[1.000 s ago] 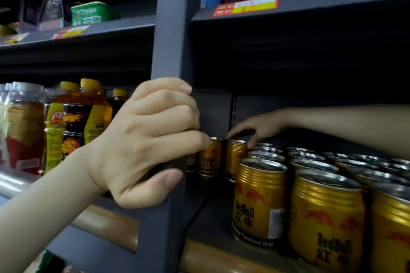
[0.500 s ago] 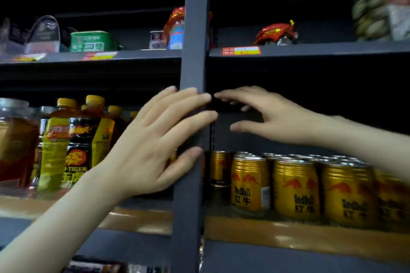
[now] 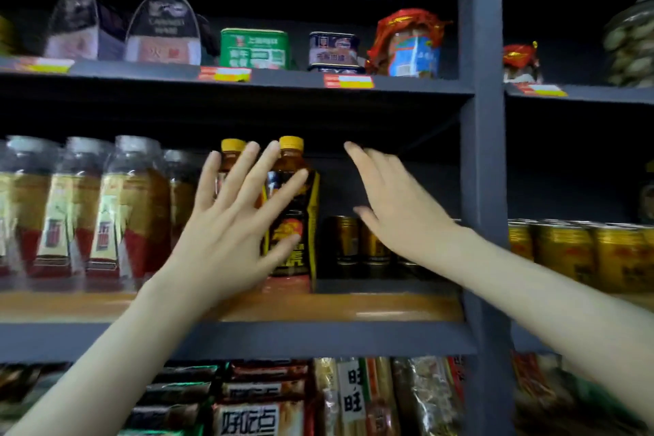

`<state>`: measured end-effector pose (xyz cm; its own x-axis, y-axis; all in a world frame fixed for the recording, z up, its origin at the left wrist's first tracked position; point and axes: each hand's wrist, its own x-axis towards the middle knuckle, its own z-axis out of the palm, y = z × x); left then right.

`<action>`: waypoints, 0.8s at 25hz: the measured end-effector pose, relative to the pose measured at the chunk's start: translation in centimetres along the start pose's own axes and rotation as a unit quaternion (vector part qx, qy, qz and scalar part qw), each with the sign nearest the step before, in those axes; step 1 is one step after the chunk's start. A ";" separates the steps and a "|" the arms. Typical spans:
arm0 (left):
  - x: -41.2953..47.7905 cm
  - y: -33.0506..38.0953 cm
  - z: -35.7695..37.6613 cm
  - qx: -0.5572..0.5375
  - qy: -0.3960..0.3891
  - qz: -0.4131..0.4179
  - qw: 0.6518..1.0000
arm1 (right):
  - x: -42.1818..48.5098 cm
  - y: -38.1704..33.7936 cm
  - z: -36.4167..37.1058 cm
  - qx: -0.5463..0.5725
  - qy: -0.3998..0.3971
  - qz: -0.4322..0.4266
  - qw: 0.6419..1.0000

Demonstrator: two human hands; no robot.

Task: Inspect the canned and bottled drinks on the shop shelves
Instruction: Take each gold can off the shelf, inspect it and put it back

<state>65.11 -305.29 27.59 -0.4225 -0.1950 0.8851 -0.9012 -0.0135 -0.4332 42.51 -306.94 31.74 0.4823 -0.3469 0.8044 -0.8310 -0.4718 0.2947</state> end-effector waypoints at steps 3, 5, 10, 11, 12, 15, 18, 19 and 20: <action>-0.5 0.3 1.7 -0.037 0.015 -0.015 0.999 | 2.4 1.2 4.6 -0.137 -0.143 0.088 0.976; -0.6 0.6 2.1 -0.050 0.032 -0.033 0.998 | 3.9 2.4 7.0 -0.243 -0.237 0.078 0.937; -1.0 0.4 2.3 -0.077 0.056 -0.040 0.995 | 6.4 4.6 9.8 -0.467 -0.412 -0.168 0.764; -1.1 0.2 2.4 -0.079 0.061 -0.039 0.994 | 6.8 4.7 10.0 -0.489 -0.421 -0.206 0.736; -1.2 0.0 2.5 -0.078 0.065 -0.037 0.994 | 7.0 5.0 10.3 -0.501 -0.429 -0.230 0.716; -1.3 -0.1 2.9 -0.080 0.069 -0.035 0.994 | 7.3 6.5 11.3 -0.479 -0.444 -0.221 0.725; -1.2 0.2 3.1 -0.085 0.071 -0.030 0.993 | 6.9 7.7 11.9 -0.425 -0.430 -0.244 0.759; -1.2 0.2 3.2 -0.085 0.072 -0.027 0.993 | 6.7 7.8 12.2 -0.425 -0.427 -0.260 0.755; -1.2 0.2 3.3 -0.085 0.073 -0.024 0.993 | 6.7 7.5 12.3 -0.444 -0.413 -0.275 0.746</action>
<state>65.76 -308.24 25.87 -0.3771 -0.0536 0.9246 -0.9185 0.1498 -0.3659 42.90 -322.77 32.99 0.5199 -0.8529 -0.0483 -0.1235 -0.1310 0.9837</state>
